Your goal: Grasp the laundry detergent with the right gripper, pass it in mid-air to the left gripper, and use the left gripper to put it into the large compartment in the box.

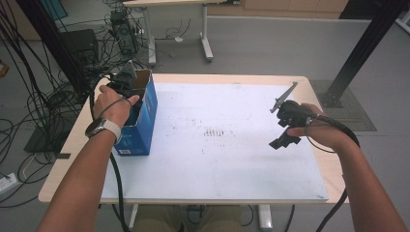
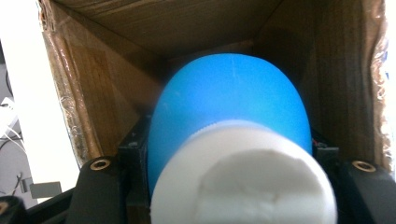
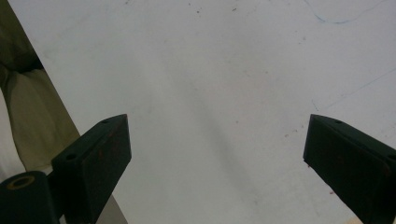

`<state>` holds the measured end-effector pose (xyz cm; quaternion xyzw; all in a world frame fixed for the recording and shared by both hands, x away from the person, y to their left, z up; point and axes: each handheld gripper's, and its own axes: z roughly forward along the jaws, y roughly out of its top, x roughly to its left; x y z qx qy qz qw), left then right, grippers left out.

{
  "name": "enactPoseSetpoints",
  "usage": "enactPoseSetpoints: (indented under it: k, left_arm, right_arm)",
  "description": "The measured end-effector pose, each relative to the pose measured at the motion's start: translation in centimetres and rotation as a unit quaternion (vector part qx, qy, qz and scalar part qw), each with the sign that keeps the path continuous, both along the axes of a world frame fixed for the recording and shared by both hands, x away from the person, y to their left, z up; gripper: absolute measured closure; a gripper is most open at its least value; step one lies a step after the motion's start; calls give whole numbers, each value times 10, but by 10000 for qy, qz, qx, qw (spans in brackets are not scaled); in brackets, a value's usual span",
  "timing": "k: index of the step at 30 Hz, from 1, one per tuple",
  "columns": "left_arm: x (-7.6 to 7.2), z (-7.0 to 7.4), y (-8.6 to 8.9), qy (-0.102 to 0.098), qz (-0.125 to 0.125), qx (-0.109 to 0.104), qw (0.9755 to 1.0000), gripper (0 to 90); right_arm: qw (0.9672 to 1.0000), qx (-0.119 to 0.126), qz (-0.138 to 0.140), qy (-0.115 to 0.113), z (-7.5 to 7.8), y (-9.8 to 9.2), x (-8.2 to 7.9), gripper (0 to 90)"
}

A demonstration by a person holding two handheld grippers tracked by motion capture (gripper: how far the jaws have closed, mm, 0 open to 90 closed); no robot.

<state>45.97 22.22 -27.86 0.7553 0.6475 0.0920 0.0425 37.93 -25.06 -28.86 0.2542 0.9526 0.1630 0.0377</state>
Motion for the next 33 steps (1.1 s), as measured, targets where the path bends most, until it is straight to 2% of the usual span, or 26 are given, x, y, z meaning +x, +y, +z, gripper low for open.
enactPoseSetpoints:
  k: [10, 12, 24, 31, 33]
  left_arm:
    - [0, 0, 0, -16, -10, -10, 10000, 370]
    - [0, 0, 1, -44, -2, -4, 10000, 326]
    - [-1, 0, 3, -42, -82, -78, 9999, 284]
    - [-1, 6, 7, -52, -160, -206, 9996, 280]
    - [0, 9, 8, -28, -188, -319, 9993, 280]
  right_arm:
    - [10000, -3, -5, 0, 1, 0, 0, 76]
    - [10000, -4, 3, 10, 1, 1, 0, 75]
    - [10000, -20, 53, 21, 2, 6, 1, 75]
    - [10000, -40, 40, 21, 3, 5, 0, 76]
    - [10000, -35, 34, 26, 3, 5, -1, 76]
